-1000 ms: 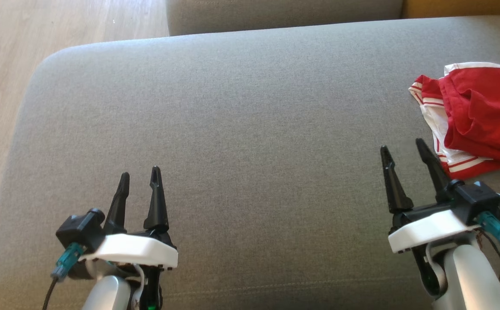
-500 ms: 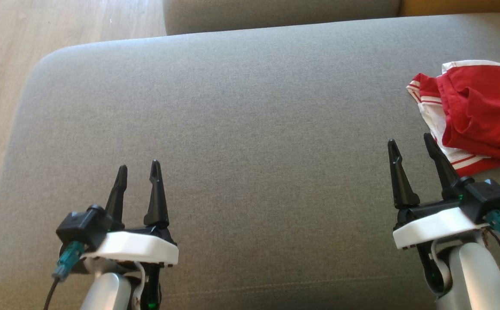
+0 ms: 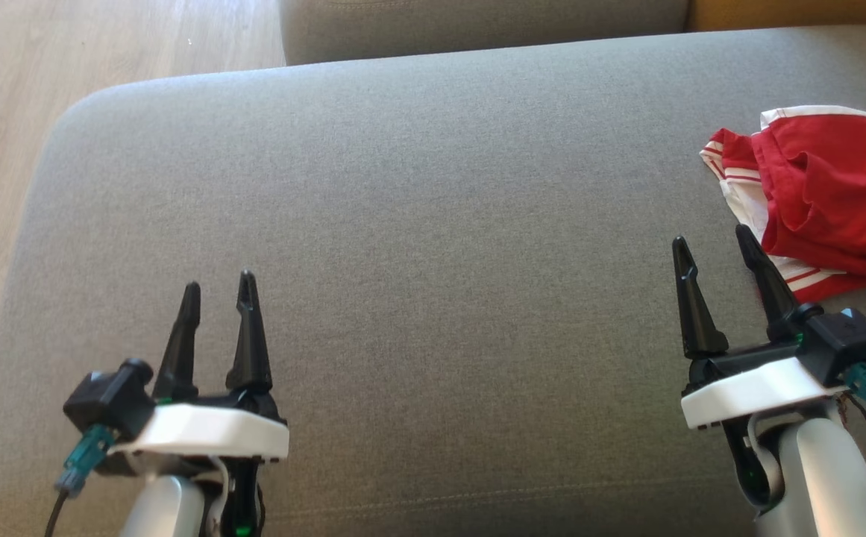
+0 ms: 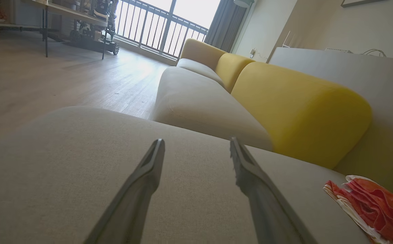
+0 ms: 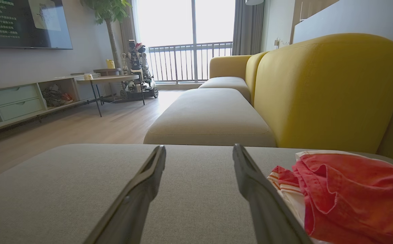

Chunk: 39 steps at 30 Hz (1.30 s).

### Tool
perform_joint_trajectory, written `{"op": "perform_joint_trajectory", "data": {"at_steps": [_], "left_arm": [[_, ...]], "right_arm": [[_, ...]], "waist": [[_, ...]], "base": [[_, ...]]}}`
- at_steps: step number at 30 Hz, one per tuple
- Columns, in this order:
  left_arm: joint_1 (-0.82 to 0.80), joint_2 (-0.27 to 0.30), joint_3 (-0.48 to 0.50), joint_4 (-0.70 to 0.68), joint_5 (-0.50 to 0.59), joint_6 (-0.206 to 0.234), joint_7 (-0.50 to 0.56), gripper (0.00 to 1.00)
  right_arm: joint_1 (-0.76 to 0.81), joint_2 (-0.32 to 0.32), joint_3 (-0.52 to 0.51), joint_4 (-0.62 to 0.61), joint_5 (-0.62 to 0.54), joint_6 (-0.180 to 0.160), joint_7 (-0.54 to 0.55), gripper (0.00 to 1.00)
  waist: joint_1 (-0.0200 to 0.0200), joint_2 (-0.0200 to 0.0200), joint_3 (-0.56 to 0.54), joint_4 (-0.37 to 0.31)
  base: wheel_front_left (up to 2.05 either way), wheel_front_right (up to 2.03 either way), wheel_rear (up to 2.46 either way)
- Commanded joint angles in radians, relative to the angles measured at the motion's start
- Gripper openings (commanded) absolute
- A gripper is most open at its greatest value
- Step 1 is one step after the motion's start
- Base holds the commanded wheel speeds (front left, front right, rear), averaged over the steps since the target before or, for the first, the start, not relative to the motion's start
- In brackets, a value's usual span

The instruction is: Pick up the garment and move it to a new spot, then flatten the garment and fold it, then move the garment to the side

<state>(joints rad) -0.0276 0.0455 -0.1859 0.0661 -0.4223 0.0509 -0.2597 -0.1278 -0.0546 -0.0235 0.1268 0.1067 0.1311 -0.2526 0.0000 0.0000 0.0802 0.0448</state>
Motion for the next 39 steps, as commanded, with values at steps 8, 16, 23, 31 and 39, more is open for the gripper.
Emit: {"op": "perform_joint_trajectory", "data": {"at_steps": [8,16,23,31,39], "left_arm": [[-0.012,0.005,0.037,-0.018,-0.037,-0.042,-0.002,1.0],[0.035,-0.001,0.003,0.064,-0.065,-0.047,0.004,0.0],[0.028,0.004,0.015,0.07,-0.134,-0.054,0.021,0.0],[0.021,0.008,0.026,0.079,-0.203,-0.062,0.037,0.0],[0.013,0.013,0.04,0.088,-0.28,-0.071,0.057,0.0]], "right_arm": [[-0.003,0.004,0.029,-0.035,-0.014,0.0,-0.009,1.0],[0.016,0.0,0.008,0.049,0.013,0.0,0.005,0.0],[0.016,-0.003,0.005,0.053,0.102,0.0,0.024,0.0],[0.016,-0.005,0.003,0.057,0.189,0.0,0.042,0.0],[0.017,-0.006,-0.001,0.062,0.288,0.0,0.063,0.0]], "waist": [[0.0,0.0,-0.002,-0.001],[0.0,0.0,-0.002,-0.001],[0.0,0.0,-0.006,-0.003],[0.0,0.0,-0.011,-0.006],[0.0,0.0,-0.016,-0.009]], "base": [[0.0,0.0,0.0],[0.0,0.0,0.0],[0.0,0.0,0.0],[0.0,0.0,0.0],[0.0,0.0,0.0]]}}
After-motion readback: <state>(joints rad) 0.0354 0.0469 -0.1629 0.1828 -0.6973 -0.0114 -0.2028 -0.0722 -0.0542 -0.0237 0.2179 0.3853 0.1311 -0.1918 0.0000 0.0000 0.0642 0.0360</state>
